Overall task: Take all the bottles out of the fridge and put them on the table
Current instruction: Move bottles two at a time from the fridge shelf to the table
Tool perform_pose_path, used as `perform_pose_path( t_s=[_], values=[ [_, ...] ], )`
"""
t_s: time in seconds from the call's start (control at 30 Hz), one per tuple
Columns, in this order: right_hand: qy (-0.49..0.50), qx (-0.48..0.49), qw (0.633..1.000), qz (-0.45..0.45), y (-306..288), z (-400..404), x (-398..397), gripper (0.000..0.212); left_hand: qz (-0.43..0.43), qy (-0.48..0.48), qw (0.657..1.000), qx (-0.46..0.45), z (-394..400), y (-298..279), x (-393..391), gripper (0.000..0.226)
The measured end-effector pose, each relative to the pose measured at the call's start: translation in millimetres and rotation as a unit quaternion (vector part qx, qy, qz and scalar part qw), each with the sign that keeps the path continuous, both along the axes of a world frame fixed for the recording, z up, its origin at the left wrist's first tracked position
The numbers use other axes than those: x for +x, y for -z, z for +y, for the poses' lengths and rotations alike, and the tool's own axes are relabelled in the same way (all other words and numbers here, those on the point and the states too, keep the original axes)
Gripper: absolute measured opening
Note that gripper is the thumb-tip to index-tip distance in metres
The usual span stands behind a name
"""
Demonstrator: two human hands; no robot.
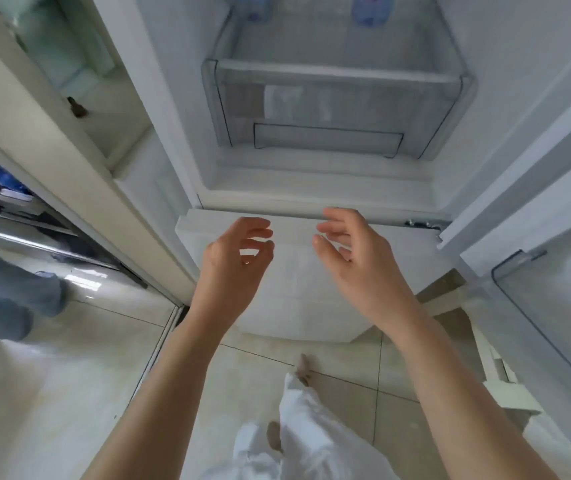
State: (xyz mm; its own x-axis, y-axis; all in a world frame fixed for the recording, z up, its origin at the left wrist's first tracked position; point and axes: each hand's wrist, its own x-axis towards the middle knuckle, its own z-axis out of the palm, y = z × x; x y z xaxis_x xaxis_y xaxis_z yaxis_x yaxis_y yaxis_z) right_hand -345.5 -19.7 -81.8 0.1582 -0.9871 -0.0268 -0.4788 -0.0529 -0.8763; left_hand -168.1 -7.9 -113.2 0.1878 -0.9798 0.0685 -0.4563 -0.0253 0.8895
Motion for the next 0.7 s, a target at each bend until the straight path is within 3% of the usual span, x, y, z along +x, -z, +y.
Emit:
perform_pose_path(
  t_s=[0.43, 0.7],
  values=[
    [0.145, -0.152, 0.976, -0.049, -92, -190, -2, 0.036, 0.079, -0.036, 0.988, -0.130, -199, -88, -22, 0.024],
    [0.201, -0.157, 0.967, -0.028, -100, -256, -3, 0.037, 0.078, -0.084, 0.977, -0.177, -286, -111, -16, 0.030]
  ],
)
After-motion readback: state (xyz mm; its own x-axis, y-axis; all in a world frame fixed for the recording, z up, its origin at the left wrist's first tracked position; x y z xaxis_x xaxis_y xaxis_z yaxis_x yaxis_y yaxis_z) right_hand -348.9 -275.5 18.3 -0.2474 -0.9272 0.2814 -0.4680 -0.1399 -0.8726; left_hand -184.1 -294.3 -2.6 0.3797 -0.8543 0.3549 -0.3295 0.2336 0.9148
